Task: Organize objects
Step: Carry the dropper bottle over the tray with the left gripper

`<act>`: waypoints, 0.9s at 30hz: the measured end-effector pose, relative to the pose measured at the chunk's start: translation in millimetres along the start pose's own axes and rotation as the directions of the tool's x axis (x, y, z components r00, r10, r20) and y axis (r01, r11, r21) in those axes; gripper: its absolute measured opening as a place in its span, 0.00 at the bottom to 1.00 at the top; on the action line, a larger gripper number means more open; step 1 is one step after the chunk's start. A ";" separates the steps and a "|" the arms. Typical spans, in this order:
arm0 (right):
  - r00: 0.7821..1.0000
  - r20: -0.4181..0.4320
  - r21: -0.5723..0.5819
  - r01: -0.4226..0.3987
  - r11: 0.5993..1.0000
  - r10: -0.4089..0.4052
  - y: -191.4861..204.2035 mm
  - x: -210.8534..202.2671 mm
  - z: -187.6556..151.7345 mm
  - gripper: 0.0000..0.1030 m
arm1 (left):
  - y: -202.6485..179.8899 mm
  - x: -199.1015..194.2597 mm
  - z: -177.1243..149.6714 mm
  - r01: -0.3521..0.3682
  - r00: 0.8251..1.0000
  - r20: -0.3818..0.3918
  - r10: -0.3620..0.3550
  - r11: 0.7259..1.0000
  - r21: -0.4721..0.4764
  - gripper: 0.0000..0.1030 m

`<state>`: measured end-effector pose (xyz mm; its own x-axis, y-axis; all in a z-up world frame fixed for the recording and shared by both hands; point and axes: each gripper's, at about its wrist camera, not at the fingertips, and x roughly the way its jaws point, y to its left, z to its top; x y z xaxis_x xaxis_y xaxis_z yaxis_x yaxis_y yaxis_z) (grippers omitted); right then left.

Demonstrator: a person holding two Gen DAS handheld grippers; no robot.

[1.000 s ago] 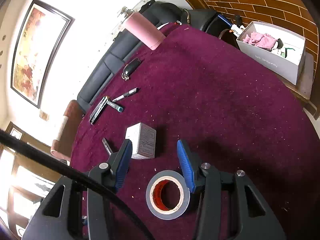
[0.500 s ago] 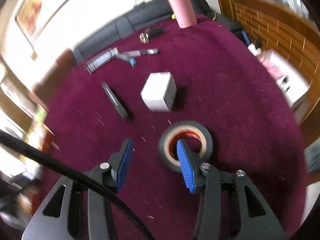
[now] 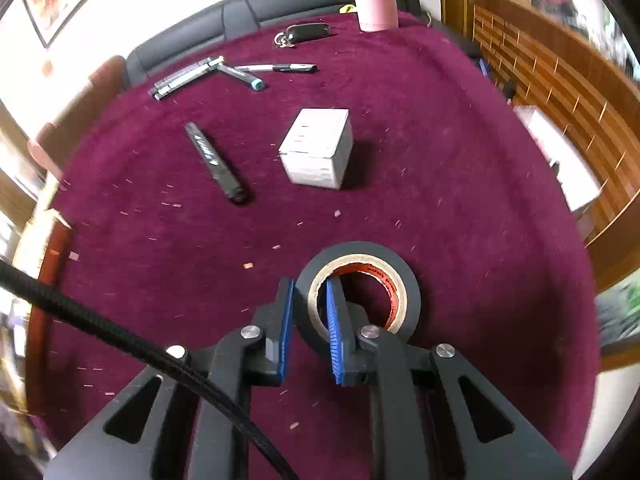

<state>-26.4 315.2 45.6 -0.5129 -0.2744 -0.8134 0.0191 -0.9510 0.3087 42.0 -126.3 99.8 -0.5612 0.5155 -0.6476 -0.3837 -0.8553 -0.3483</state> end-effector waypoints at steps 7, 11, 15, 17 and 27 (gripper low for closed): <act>0.989 0.039 -0.028 -0.144 0.989 0.145 43.7 -25.5 -12.8 0.12 | 36.0 -27.9 -13.0 -0.058 0.997 0.045 0.061 0.996 -0.067 0.22; 0.983 0.047 -0.092 -0.172 0.981 0.177 76.4 -32.9 -21.0 0.12 | 44.2 -32.9 -21.4 -0.082 0.995 0.050 0.087 0.993 -0.085 0.22; 0.974 0.037 -0.125 -0.217 0.968 0.223 100.4 -32.7 -29.5 0.12 | 47.4 -42.3 -26.3 -0.121 0.989 0.071 0.126 0.990 -0.076 0.22; 0.970 0.035 -0.139 -0.232 0.963 0.239 108.3 -34.4 -32.8 0.12 | 49.5 -47.9 -27.5 -0.126 0.987 0.086 0.132 0.989 -0.076 0.22; 0.999 0.021 -0.033 0.036 0.999 -0.035 46.6 -23.0 -13.3 0.34 | 50.5 -57.8 -36.3 -0.090 0.990 0.103 0.096 0.994 -0.058 0.22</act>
<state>-2.3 275.3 72.1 -0.5313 -0.2377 -0.8132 0.0291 -0.9644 0.2629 81.6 -201.2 95.0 -0.6682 0.4339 -0.6044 -0.2883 -0.8999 -0.3273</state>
